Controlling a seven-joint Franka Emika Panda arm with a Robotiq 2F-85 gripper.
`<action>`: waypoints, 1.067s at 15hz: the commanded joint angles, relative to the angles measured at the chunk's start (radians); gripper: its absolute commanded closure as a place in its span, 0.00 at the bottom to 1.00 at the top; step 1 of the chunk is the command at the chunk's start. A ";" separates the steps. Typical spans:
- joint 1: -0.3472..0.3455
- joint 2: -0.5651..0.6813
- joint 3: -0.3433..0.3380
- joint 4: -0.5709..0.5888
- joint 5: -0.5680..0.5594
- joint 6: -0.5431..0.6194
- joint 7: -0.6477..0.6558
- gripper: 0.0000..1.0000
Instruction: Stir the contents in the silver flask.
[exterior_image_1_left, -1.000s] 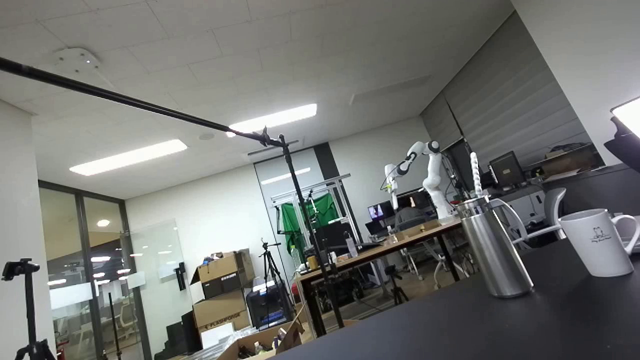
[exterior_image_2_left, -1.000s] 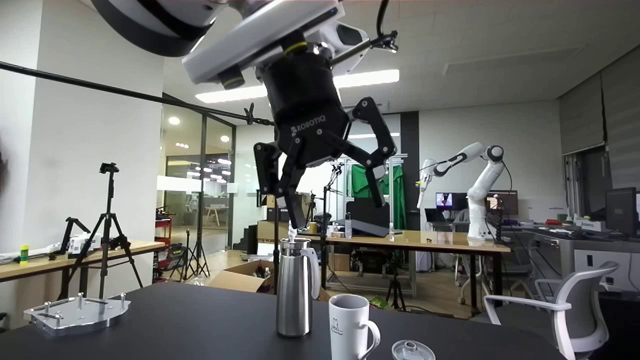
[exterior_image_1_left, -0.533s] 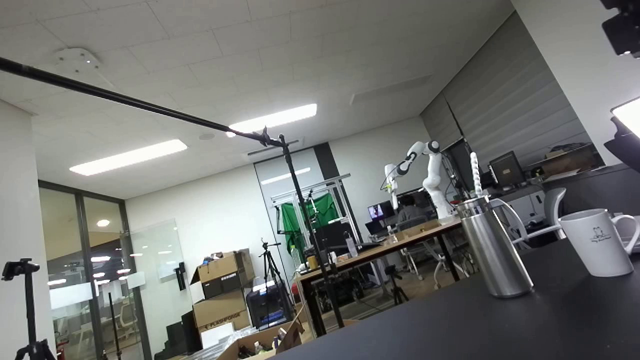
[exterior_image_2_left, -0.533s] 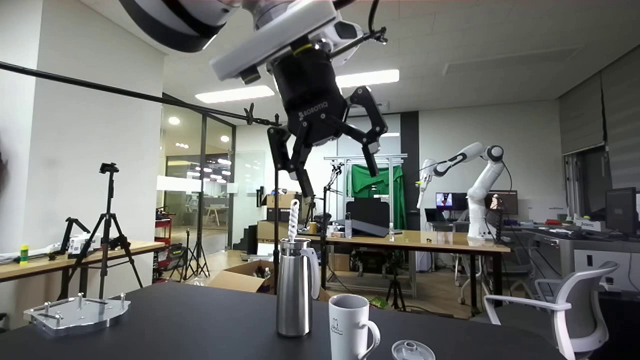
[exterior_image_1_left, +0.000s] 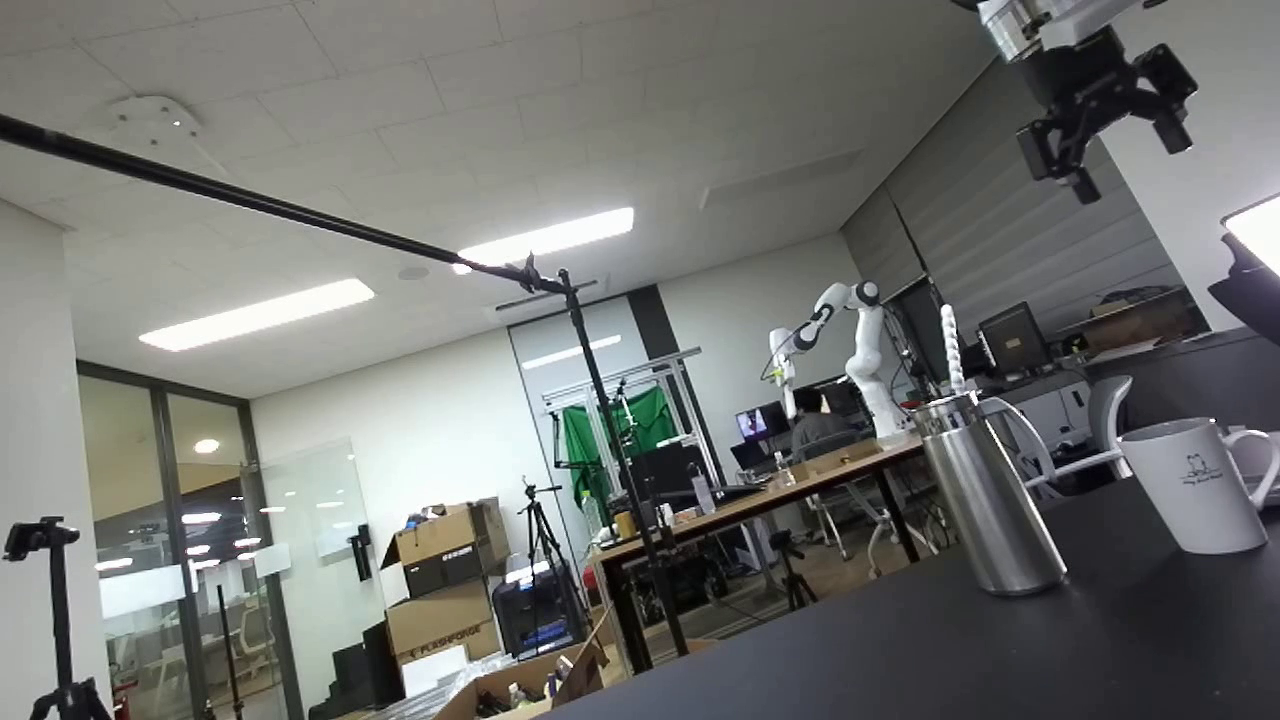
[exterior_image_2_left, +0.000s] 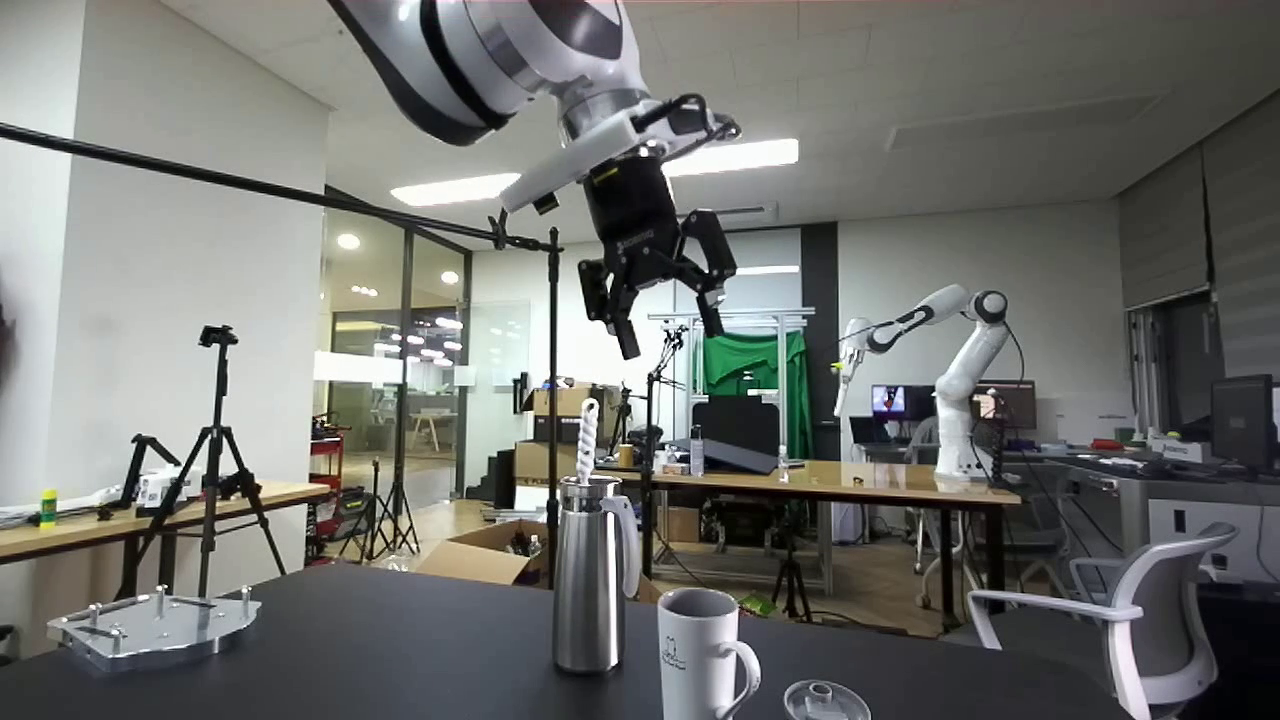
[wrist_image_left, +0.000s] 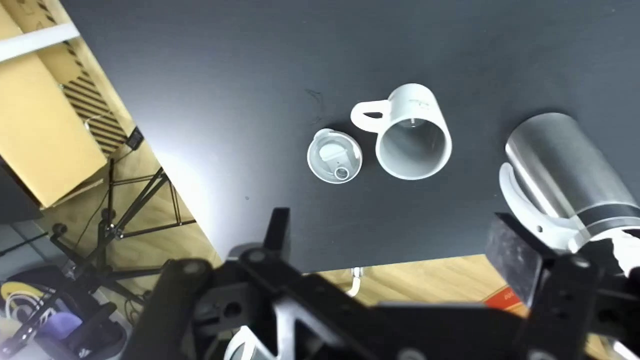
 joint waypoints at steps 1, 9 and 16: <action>0.050 0.157 0.004 0.228 0.094 -0.173 0.131 0.00; 0.115 0.226 -0.011 0.339 0.230 -0.261 0.200 0.00; 0.114 0.226 -0.015 0.334 0.230 -0.260 0.195 0.00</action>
